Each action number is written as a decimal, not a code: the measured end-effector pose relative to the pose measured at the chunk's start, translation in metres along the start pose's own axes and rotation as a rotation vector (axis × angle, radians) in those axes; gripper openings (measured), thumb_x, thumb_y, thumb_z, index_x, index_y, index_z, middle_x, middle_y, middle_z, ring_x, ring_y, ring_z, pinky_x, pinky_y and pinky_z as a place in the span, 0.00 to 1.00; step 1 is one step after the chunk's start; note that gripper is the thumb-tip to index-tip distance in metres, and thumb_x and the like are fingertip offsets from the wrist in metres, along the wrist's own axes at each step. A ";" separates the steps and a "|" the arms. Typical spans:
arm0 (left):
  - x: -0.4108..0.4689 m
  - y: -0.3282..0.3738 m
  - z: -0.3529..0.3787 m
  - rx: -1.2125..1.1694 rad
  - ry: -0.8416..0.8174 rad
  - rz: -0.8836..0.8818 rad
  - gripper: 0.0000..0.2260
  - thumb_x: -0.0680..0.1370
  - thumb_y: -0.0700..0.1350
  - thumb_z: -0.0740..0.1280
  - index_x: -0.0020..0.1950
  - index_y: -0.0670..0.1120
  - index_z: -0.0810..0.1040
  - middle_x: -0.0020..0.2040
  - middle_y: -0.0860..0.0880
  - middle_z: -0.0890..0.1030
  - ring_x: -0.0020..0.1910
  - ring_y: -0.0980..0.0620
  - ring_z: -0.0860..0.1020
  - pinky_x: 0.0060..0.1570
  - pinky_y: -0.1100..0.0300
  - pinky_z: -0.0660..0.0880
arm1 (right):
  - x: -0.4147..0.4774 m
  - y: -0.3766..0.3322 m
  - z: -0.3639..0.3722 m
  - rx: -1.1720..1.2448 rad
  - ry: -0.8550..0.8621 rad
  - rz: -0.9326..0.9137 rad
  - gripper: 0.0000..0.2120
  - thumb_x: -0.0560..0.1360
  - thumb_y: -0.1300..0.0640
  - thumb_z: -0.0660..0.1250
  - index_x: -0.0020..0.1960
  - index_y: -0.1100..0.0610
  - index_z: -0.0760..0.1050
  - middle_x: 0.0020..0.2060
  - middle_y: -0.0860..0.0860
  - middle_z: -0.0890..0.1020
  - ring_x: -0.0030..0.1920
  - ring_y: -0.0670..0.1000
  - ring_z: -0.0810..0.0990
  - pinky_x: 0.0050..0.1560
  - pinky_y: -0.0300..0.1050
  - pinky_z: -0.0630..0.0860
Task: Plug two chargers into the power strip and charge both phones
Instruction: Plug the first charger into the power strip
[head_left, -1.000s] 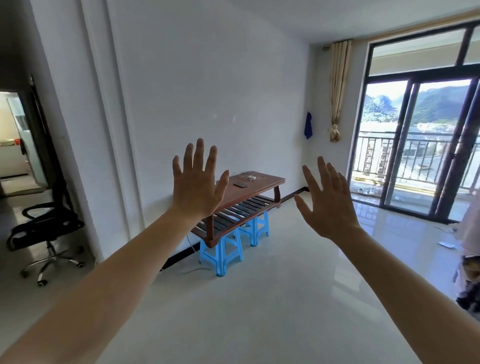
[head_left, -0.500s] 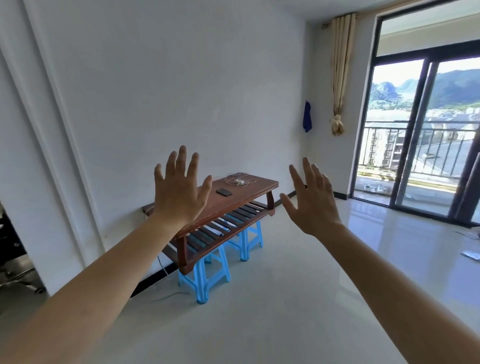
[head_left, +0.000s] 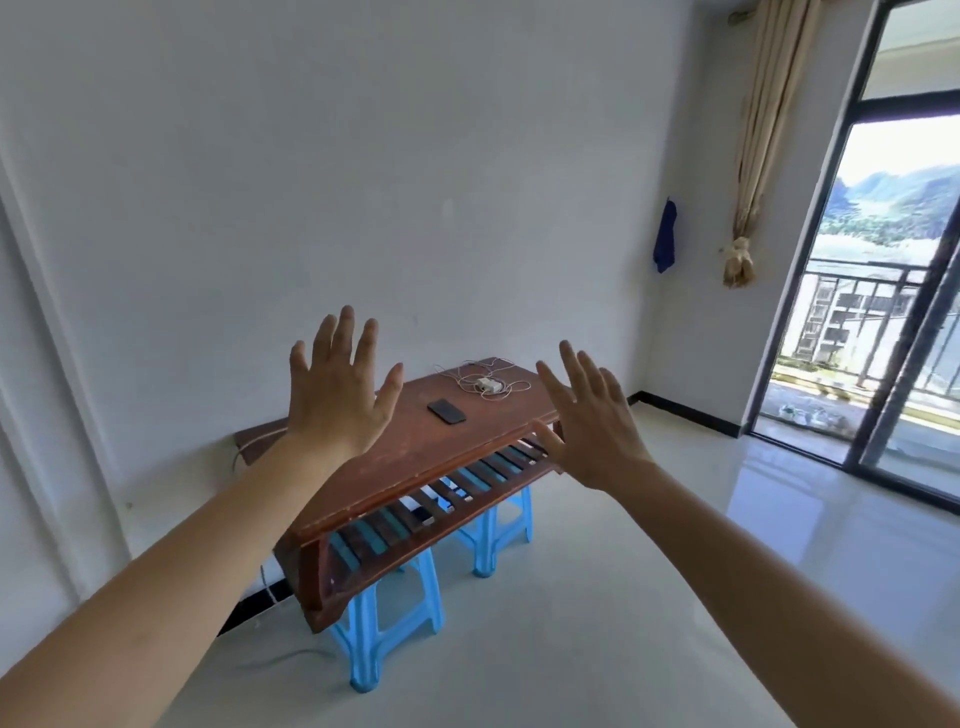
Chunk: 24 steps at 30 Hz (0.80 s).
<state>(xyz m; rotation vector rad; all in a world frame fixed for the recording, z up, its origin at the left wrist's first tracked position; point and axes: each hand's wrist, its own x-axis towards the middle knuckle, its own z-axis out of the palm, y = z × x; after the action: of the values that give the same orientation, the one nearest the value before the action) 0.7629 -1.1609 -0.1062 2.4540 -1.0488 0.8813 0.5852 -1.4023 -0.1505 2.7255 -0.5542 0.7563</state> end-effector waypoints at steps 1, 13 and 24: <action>0.026 0.003 0.018 0.002 -0.007 0.008 0.34 0.80 0.62 0.45 0.79 0.43 0.59 0.81 0.39 0.56 0.79 0.39 0.55 0.73 0.35 0.55 | 0.022 0.016 0.012 -0.007 0.000 0.006 0.35 0.81 0.38 0.57 0.82 0.53 0.52 0.82 0.59 0.48 0.81 0.62 0.51 0.79 0.60 0.53; 0.243 0.060 0.290 0.094 -0.149 0.142 0.32 0.81 0.62 0.45 0.79 0.45 0.60 0.80 0.39 0.58 0.78 0.39 0.58 0.73 0.35 0.57 | 0.206 0.197 0.231 0.107 -0.030 0.184 0.34 0.81 0.41 0.60 0.81 0.55 0.56 0.81 0.60 0.53 0.79 0.62 0.56 0.77 0.58 0.56; 0.371 0.012 0.477 0.294 -0.484 -0.102 0.31 0.82 0.62 0.44 0.81 0.46 0.54 0.82 0.41 0.52 0.80 0.41 0.53 0.73 0.39 0.58 | 0.440 0.260 0.413 0.207 -0.187 0.074 0.34 0.80 0.39 0.59 0.80 0.54 0.56 0.81 0.60 0.55 0.78 0.60 0.61 0.74 0.58 0.61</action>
<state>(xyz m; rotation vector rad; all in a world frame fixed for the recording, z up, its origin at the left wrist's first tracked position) 1.1499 -1.6099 -0.2229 3.0362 -0.9798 0.4383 1.0044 -1.9035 -0.2202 3.0033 -0.6537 0.6096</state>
